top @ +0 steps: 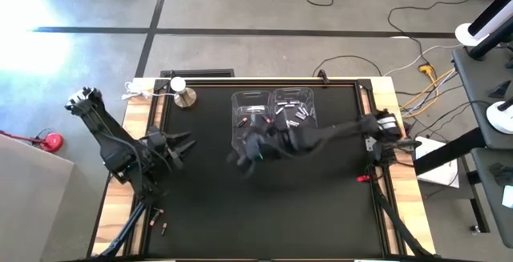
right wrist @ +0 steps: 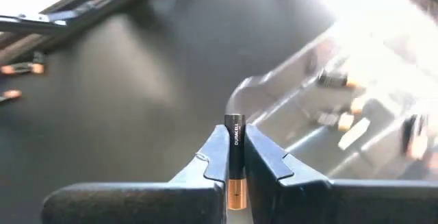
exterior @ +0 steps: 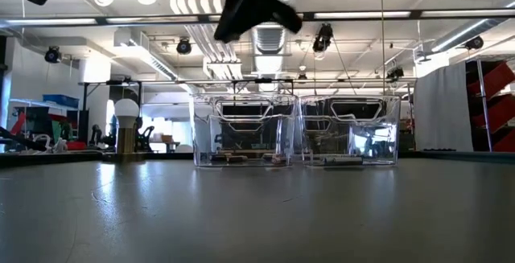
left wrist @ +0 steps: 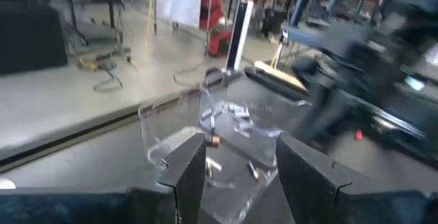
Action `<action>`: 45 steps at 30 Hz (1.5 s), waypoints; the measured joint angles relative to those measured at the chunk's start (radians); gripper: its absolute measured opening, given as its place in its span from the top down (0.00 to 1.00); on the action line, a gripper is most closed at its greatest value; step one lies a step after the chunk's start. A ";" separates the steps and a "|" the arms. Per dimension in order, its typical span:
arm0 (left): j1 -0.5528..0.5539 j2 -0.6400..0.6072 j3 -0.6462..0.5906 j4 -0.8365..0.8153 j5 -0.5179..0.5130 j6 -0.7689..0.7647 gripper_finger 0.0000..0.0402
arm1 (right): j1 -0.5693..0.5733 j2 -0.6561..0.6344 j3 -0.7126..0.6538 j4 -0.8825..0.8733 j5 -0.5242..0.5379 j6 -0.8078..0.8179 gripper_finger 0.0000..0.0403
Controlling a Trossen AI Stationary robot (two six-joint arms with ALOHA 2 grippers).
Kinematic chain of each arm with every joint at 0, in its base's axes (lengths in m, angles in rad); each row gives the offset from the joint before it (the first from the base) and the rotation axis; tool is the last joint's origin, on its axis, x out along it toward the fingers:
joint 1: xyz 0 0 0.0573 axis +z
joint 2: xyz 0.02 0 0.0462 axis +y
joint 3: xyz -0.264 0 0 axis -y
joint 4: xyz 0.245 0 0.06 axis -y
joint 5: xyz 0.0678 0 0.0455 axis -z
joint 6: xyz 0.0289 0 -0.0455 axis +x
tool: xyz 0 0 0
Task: Sort batteries
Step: Put the black battery into the left transparent bin
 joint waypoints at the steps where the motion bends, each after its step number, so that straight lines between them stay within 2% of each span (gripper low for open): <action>1: 0.000 -0.007 0.000 -0.003 0.023 0.001 0.61 | -0.033 0.022 0.028 -0.002 -0.027 -0.052 0.96; 4: 0.000 -0.028 0.001 -0.025 0.086 0.003 0.61 | -0.120 0.086 0.108 -0.049 -0.116 -0.173 0.96; 8: 0.000 -0.046 0.001 -0.031 0.146 0.002 0.61 | -0.218 0.200 0.204 -0.175 -0.177 -0.301 0.96; 14: 0.001 -0.047 0.000 -0.035 0.172 0.004 0.61 | -0.320 0.346 0.328 -0.259 -0.277 -0.403 0.96; 21: 0.005 -0.058 0.000 -0.050 0.172 0.004 0.61 | -0.355 0.456 0.373 -0.293 -0.313 -0.432 0.95; 30: 0.033 -0.070 -0.001 -0.080 0.172 0.001 0.61 | -0.361 0.490 0.374 -0.290 -0.304 -0.430 0.94; 34: 0.037 -0.072 -0.001 -0.080 0.180 0.014 0.61 | -0.366 0.498 0.373 -0.279 -0.304 -0.406 0.90; 40: 0.036 -0.093 0.056 -0.089 0.427 0.126 0.61 | -0.369 0.498 0.373 -0.276 -0.304 -0.393 0.75; 45: 0.031 -0.065 0.067 -0.050 0.668 0.144 0.61 | -0.359 0.461 0.410 -0.317 -0.293 -0.393 0.63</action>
